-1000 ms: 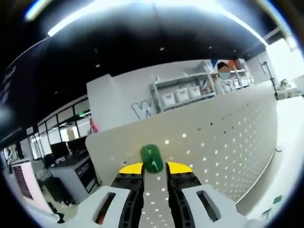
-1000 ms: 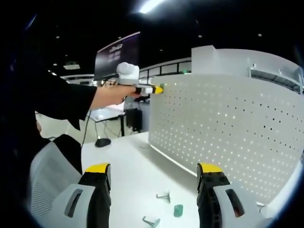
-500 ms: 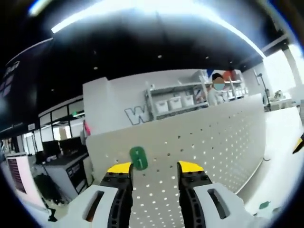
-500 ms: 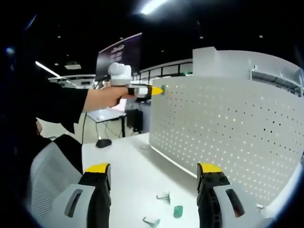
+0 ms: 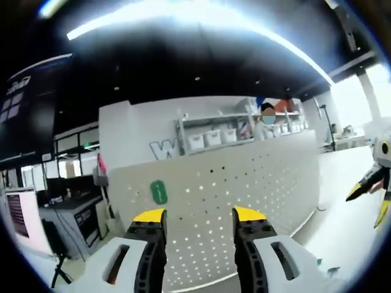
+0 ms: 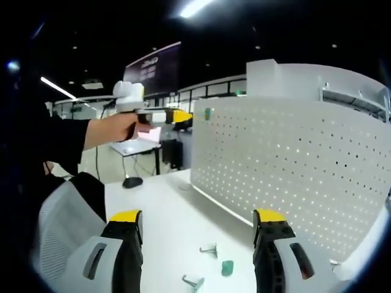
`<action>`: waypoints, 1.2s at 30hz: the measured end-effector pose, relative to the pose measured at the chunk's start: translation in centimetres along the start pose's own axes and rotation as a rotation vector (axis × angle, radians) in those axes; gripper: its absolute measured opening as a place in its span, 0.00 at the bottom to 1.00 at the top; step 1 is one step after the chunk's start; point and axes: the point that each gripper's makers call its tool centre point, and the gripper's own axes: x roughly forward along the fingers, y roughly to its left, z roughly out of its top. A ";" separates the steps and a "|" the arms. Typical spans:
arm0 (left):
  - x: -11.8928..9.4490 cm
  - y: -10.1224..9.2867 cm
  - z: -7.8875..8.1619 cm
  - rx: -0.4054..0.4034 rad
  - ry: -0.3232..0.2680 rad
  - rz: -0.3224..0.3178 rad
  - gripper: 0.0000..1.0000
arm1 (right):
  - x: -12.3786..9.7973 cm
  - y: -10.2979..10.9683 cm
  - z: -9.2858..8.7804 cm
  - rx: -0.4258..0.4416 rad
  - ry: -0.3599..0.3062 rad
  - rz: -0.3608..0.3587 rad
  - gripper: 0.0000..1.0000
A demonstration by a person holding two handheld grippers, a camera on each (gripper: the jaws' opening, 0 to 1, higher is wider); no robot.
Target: Insert the hook assembly into the mounting plate slot until the hook locks in place.
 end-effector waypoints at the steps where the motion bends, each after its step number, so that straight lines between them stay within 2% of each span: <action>1: -0.4 -0.3 -0.1 -0.004 0.002 -0.003 0.43 | 0.0 0.0 0.0 -0.001 0.000 0.000 0.75; 9: -3.7 -3.1 -2.0 -0.061 0.022 -0.032 0.45 | 0.0 -0.1 0.2 -0.009 -0.002 0.007 0.74; 18: -7.2 -5.9 -3.2 -0.069 0.035 -0.065 0.45 | -1.0 -0.8 -0.1 -0.008 0.004 -0.012 0.73; 27: -10.4 -9.4 -5.2 -0.098 0.058 -0.148 0.47 | -1.4 -1.7 0.4 -0.024 0.005 -0.034 0.70; 36: -11.8 -9.6 -5.9 -0.103 0.080 -0.137 0.47 | -0.8 -2.2 0.8 -0.040 0.016 -0.025 0.70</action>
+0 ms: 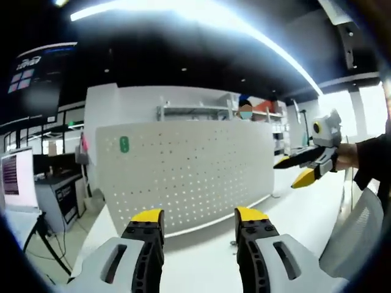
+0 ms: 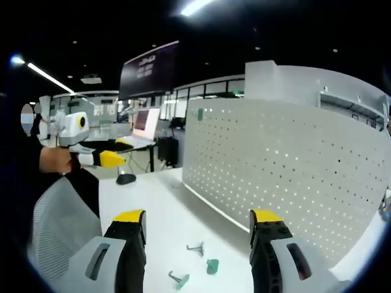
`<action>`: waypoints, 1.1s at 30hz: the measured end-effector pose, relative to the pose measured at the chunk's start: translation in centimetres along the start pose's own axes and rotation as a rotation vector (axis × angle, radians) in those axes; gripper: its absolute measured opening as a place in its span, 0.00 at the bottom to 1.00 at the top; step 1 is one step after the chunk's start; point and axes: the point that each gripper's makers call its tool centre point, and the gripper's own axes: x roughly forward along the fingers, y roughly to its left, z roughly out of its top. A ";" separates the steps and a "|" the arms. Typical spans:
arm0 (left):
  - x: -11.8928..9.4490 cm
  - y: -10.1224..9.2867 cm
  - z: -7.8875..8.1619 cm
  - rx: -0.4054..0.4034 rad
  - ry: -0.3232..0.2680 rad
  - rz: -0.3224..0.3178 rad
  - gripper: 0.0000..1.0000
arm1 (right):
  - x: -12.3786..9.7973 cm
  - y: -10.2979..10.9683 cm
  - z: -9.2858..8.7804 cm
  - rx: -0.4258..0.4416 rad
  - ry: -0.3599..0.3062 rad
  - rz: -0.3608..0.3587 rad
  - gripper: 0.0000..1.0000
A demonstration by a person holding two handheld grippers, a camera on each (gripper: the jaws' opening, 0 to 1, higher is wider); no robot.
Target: Insert the hook assembly into the mounting plate slot until the hook locks in place.
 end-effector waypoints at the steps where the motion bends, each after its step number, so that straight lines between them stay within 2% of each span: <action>1: 0.0 0.0 0.0 0.000 0.001 0.000 0.48 | 0.1 0.0 0.1 -0.003 -0.001 0.003 0.70; 4: -0.2 -0.1 -0.2 -0.007 0.009 -0.001 0.48 | 0.5 -0.2 0.3 -0.004 -0.006 0.010 0.69; 20: 0.1 -0.5 -0.5 -0.013 0.029 -0.034 0.57 | 3.2 -1.2 -1.8 0.014 0.047 0.048 0.63; 28: 0.0 -0.8 -0.5 -0.018 0.037 -0.046 0.61 | 5.2 -1.3 -3.8 0.030 0.100 0.077 0.52; 33: -0.2 -1.1 -0.9 -0.021 0.046 -0.048 0.62 | 6.4 -1.2 -5.3 0.016 0.160 0.082 0.46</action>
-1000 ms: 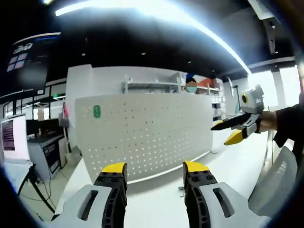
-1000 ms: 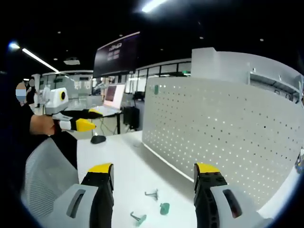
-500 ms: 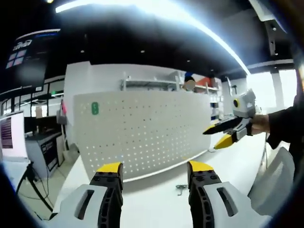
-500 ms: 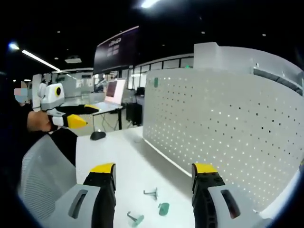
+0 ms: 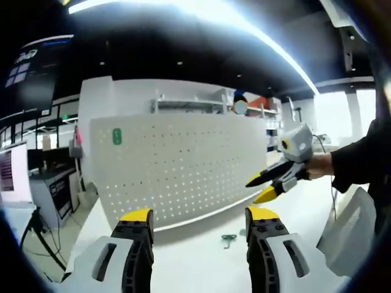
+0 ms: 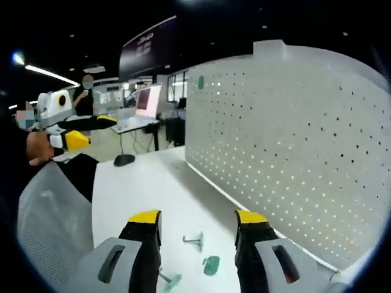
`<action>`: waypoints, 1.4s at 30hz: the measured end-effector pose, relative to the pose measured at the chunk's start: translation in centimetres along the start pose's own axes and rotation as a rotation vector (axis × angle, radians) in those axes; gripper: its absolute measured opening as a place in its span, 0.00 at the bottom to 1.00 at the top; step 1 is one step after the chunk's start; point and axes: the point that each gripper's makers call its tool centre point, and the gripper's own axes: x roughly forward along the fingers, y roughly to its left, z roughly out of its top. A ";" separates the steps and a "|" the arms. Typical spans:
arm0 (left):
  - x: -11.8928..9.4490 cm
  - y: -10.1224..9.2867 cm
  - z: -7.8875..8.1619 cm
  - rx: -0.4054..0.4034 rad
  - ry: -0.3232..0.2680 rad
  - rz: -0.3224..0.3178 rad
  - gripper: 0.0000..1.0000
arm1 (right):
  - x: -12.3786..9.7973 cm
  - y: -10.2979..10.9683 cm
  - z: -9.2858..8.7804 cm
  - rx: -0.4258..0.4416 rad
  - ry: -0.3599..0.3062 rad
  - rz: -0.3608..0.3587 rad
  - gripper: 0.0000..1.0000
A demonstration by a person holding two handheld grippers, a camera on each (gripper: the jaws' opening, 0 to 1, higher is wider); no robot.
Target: Insert the hook assembly into the mounting plate slot until the hook locks in place.
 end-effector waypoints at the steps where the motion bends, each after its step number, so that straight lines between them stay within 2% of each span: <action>1: -0.1 -0.1 -0.1 -0.004 0.001 0.001 0.62 | 0.3 0.1 -0.1 -0.003 0.005 0.005 0.46; 13: -0.6 -1.2 -0.8 -0.015 0.012 -0.004 0.62 | 4.1 -0.1 -3.1 0.015 0.099 0.022 0.32; 17: -0.6 -1.5 -1.3 -0.017 0.024 -0.012 0.62 | 5.3 -0.4 -4.8 0.014 0.164 0.011 0.28; 19: -0.6 -1.5 -1.3 -0.019 0.024 -0.011 0.62 | 5.8 -0.4 -5.2 0.023 0.176 0.014 0.26; 26: -0.4 -1.8 -1.4 -0.024 0.027 -0.021 0.61 | 7.0 -0.6 -6.4 0.030 0.210 0.007 0.19; 39: -0.4 -1.9 -1.7 -0.033 0.035 -0.025 0.61 | 8.9 -0.3 -8.2 0.022 0.277 0.027 0.14; 42: -0.3 -1.9 -1.7 -0.034 0.038 -0.028 0.61 | 9.2 -0.4 -8.8 0.010 0.311 0.029 0.13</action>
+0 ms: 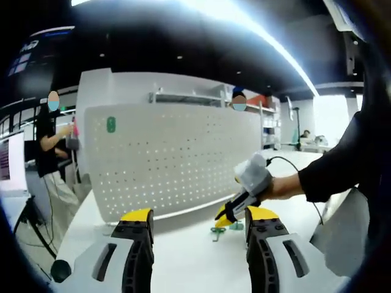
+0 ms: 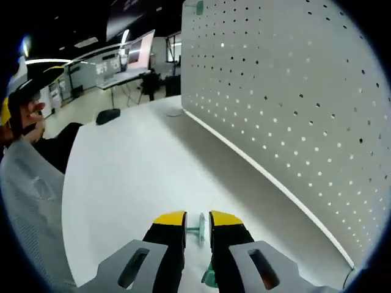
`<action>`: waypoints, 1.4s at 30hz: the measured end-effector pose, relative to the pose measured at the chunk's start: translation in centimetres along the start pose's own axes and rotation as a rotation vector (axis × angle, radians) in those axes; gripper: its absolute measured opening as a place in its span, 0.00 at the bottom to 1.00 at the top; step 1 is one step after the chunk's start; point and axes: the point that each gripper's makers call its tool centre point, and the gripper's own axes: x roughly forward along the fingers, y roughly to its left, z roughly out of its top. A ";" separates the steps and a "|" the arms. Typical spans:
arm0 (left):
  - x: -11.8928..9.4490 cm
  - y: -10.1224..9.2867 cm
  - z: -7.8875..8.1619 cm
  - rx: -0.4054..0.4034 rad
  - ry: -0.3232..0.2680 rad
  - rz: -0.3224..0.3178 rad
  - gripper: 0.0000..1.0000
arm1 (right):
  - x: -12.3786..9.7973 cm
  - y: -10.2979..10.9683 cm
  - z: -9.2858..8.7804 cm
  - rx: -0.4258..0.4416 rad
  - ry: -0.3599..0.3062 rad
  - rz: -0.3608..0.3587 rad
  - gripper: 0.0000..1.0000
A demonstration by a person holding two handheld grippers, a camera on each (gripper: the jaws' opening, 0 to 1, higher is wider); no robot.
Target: Insert the hook assembly into the mounting plate slot until the hook locks in place.
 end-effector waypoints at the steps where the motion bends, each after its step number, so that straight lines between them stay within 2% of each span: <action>1: 0.0 0.0 0.0 0.000 0.001 -0.001 0.61 | 0.1 0.0 -0.2 -0.012 0.012 -0.002 0.12; 25: -0.3 0.6 -0.2 -0.014 0.006 0.017 0.60 | 2.1 -0.3 -1.5 -0.073 0.101 -0.008 0.04; 34: -0.7 1.1 -0.2 -0.016 0.008 0.030 0.60 | 2.2 -0.4 -1.5 -0.094 0.102 -0.009 0.01; 42: -0.4 0.6 -0.2 -0.019 0.006 0.018 0.60 | 1.2 -0.3 -1.2 -0.077 0.083 -0.007 0.00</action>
